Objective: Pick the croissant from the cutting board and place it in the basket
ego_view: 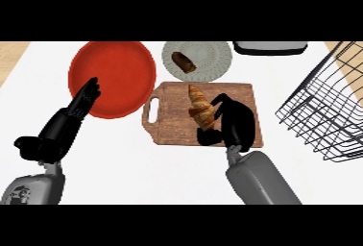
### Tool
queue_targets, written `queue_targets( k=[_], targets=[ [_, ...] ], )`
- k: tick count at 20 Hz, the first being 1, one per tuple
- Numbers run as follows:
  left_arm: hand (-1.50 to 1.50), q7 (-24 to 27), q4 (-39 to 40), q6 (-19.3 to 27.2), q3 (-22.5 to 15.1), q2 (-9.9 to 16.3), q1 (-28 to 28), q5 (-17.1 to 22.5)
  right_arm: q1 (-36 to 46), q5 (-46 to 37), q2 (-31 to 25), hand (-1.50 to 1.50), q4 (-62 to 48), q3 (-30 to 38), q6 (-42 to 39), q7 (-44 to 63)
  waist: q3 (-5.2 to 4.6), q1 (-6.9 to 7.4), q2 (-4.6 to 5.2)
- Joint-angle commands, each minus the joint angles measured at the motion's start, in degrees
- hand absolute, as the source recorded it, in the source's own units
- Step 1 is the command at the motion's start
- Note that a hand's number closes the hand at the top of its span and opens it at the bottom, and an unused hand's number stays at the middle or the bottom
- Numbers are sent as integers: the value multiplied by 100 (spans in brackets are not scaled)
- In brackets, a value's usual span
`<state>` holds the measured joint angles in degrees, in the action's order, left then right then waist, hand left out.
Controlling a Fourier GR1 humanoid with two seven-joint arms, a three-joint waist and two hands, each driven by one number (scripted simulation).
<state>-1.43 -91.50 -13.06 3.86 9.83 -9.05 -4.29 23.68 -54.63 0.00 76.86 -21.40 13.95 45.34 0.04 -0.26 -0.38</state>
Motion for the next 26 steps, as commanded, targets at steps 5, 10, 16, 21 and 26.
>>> queue_targets(
  k=[5, 10, 16, 21, 26],
  targets=[
    [0, 44, 2, 67, -123, -124, 67, -101, 734, -920, 0, 150, 1456, -727, 1430, 1790, -9, 33, -8],
    [0, 18, 89, -6, 104, 79, -102, -16, 1066, -1527, -1, 150, 2654, -733, 529, 2948, -11, -38, -14],
    [0, -79, 74, 53, 16, -21, -68, -75, 1150, -2144, -2, 150, 3031, -601, -527, 3516, -10, -58, -19],
    [0, -98, 76, 28, 98, -14, -221, 27, 1818, -2191, -3, 150, 2547, 365, -906, 3174, -9, 12, 21],
    [0, 82, 285, -105, 204, 62, -321, 140, 2150, -2015, -246, 150, 2209, 1582, -909, 2523, -8, -3, 44]
  ],
)
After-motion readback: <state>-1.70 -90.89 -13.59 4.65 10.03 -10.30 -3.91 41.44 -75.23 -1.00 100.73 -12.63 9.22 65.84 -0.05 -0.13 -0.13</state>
